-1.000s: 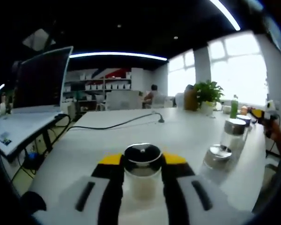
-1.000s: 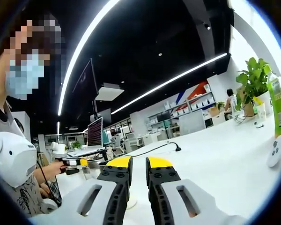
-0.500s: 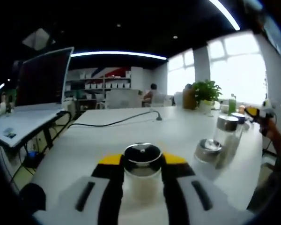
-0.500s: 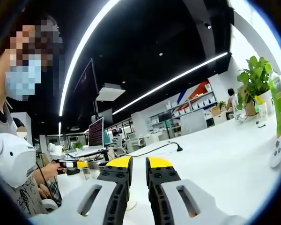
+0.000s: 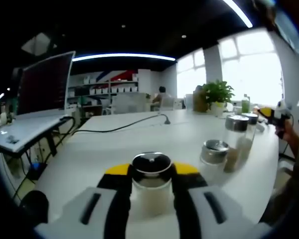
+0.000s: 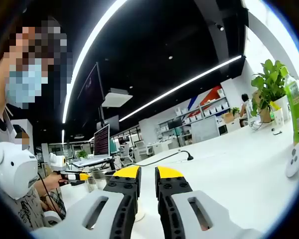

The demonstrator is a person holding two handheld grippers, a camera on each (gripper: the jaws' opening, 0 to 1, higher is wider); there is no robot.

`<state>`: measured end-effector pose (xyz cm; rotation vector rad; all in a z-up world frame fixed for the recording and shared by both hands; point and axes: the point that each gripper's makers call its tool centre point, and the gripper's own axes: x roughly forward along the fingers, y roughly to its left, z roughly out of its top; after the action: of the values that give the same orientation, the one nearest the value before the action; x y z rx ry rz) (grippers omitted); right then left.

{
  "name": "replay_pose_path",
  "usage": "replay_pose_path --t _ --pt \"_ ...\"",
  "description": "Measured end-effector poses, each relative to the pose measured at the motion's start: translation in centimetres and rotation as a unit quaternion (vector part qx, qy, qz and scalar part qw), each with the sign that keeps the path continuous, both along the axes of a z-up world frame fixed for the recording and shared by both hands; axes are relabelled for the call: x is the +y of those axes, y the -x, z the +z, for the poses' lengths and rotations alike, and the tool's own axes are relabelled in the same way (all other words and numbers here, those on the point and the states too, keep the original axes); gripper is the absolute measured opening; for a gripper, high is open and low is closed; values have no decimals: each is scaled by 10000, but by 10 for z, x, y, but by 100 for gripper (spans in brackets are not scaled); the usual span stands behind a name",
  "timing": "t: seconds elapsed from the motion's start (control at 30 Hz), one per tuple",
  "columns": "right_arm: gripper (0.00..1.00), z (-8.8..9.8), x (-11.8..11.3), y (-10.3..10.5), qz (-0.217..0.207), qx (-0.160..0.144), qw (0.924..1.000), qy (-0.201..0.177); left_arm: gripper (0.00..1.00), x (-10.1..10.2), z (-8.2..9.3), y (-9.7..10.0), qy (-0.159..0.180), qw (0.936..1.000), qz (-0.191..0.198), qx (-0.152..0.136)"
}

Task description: Rotate the seasoning bottle until the label or dispensing opening points toward the visible target arrow and the bottle remains upright within the marked orientation range

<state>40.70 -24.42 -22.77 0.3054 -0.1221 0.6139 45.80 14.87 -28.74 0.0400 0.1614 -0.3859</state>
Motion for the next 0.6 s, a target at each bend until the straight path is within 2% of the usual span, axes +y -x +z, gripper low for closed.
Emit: replay_pose_path --t 0.17,0.6 --pt "10 0 -1 1 0 -8 10000 18 32 0 -3 1 6 10000 -24 40" --pt "10 -3 3 1 37 13 9999 100 32 -3 -2 6 35 9999 -71 -94"
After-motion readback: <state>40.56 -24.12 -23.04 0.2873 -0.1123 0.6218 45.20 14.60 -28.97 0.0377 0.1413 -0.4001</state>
